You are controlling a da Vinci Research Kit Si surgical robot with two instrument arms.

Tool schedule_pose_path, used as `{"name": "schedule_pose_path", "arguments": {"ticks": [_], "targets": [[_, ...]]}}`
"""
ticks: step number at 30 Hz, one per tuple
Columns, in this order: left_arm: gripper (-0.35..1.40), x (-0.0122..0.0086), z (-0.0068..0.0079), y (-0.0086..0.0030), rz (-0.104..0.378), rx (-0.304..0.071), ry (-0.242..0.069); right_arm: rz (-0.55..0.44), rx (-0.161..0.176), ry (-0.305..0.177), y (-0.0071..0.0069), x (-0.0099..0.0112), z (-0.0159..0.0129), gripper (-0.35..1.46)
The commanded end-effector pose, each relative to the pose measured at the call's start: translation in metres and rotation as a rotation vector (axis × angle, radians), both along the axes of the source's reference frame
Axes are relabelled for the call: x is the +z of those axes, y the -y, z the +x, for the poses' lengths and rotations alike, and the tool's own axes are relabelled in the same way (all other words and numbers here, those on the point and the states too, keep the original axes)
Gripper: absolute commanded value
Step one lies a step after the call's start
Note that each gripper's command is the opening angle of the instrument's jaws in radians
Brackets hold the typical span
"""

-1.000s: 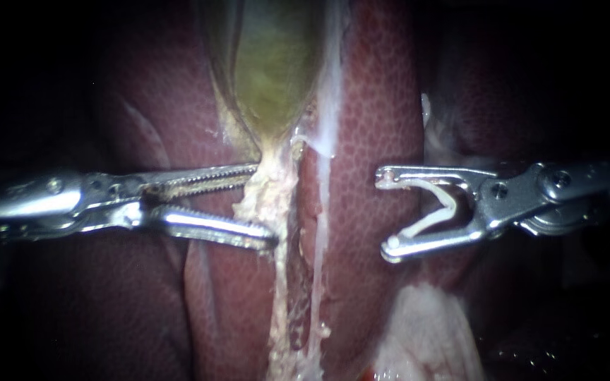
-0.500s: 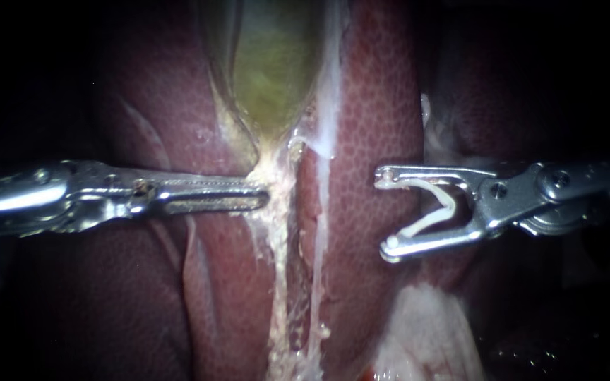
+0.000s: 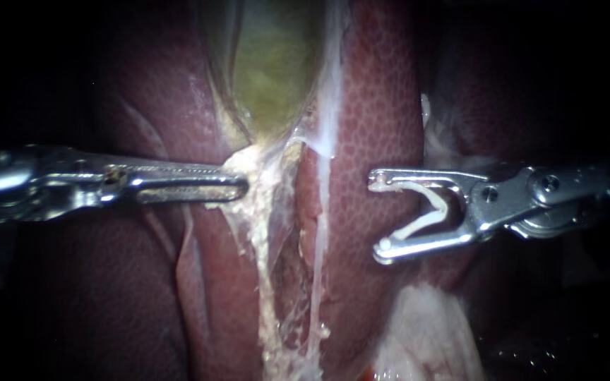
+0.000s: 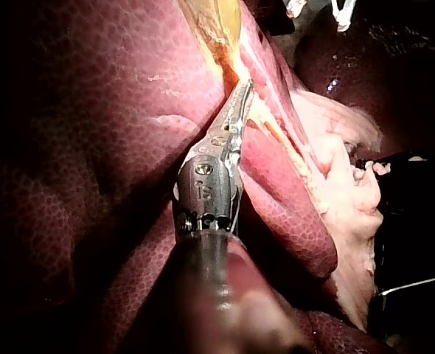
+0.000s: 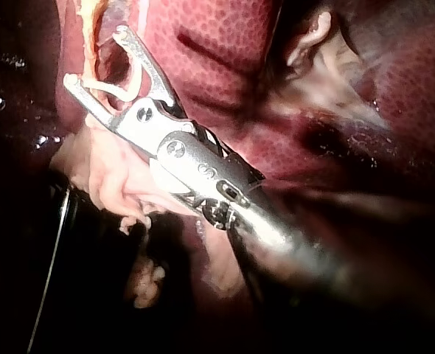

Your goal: Clipping first clip left tube

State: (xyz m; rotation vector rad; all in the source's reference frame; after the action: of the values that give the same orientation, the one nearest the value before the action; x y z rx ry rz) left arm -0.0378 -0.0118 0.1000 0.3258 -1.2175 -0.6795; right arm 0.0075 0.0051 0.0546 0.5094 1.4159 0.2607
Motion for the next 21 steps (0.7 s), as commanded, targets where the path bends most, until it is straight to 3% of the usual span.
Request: {"name": "schedule_pose_path", "arguments": {"ticks": [1, 8, 14, 21], "targets": [[-0.35, -0.0008, 0.0003, -0.0004, -0.012, -0.008, 0.008, 0.001, -0.002, -0.002, 0.0, 0.0, 0.0001, 0.6], [-0.35, -0.0026, 0.0014, -0.0015, -0.034, -0.023, 0.022, -0.001, -0.004, -0.007, 0.0004, 0.0002, 0.0006, 0.6], [-0.35, -0.0026, 0.0014, -0.0014, -0.034, -0.025, 0.021, 0.0, -0.011, -0.005, 0.001, 0.001, 0.0015, 0.6], [-0.35, -0.0025, 0.0014, -0.0013, -0.035, -0.026, 0.02, 0.028, -0.034, 0.002, 0.0031, 0.0041, 0.0046, 0.6]]}}
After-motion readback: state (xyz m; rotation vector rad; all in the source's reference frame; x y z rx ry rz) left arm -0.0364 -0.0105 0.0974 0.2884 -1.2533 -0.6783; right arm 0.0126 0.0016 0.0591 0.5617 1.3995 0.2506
